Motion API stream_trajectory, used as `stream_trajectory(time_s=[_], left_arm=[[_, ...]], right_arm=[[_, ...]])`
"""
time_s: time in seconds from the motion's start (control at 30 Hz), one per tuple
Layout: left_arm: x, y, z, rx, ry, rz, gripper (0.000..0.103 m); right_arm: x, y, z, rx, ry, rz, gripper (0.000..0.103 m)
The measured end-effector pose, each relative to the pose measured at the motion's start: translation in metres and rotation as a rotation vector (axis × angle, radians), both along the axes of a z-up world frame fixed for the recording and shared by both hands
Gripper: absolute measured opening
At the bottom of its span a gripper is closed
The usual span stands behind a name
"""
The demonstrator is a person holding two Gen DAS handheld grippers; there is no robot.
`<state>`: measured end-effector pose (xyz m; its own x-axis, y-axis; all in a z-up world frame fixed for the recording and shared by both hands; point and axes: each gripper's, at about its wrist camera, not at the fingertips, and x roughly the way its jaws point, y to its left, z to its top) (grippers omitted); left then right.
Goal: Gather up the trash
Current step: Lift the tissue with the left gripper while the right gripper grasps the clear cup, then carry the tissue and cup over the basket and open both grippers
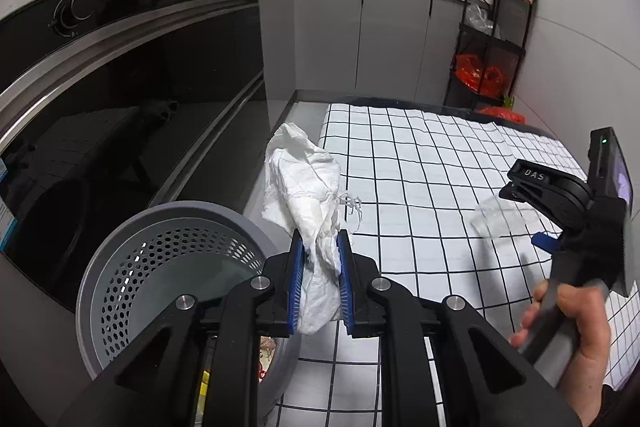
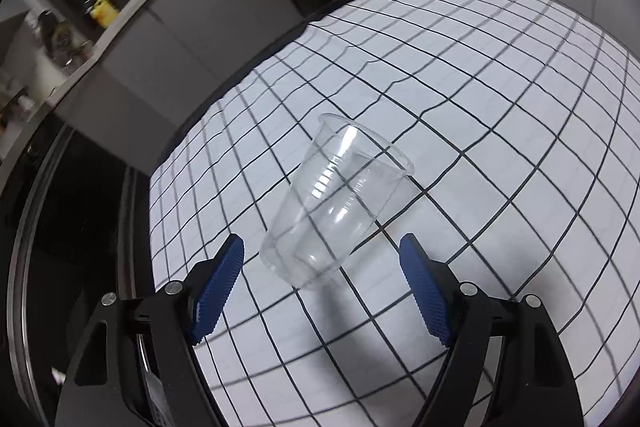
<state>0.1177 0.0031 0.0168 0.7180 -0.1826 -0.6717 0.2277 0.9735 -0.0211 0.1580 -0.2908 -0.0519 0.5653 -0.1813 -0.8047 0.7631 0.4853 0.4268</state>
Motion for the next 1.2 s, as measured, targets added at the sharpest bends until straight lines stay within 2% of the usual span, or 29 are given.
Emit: stream_trajectory(time_s=[0.07,0.23,0.4,0.47,0.53,0.6,0.67,0.87,1.2], left_arm=[[0.001,0.002,0.001,-0.006,0.000,0.004,0.016],[-0.001,0.002,0.003,-0.005,-0.011,0.006,0.016],[-0.002,0.002,0.001,-0.001,-0.005,0.004,0.016],[-0.001,0.002,0.001,-0.002,-0.001,0.005,0.016],[0.000,0.003,0.001,-0.005,0.003,0.005,0.016],[-0.001,0.004,0.001,-0.005,0.003,0.005,0.016],[-0.001,0.004,0.001,-0.006,0.003,0.005,0.016],[-0.004,0.007,0.006,-0.008,-0.006,0.000,0.016],[-0.019,0.035,0.012,-0.015,-0.012,0.021,0.016]], right_arm=[[0.009,-0.001,-0.004,0.004,0.035,-0.035,0.080],[0.029,-0.003,-0.018,0.002,0.110,-0.038,0.080],[0.035,-0.003,-0.029,-0.007,0.117,0.020,0.079],[0.037,-0.001,-0.028,-0.039,0.119,0.050,0.068],[0.036,0.001,-0.028,-0.066,0.113,0.096,0.067],[0.032,0.003,-0.027,-0.093,0.110,0.132,0.066],[0.028,0.005,-0.026,-0.116,0.108,0.167,0.061],[-0.001,0.018,-0.015,-0.164,0.076,0.265,0.058],[-0.049,0.068,0.029,-0.284,0.006,0.442,0.056]])
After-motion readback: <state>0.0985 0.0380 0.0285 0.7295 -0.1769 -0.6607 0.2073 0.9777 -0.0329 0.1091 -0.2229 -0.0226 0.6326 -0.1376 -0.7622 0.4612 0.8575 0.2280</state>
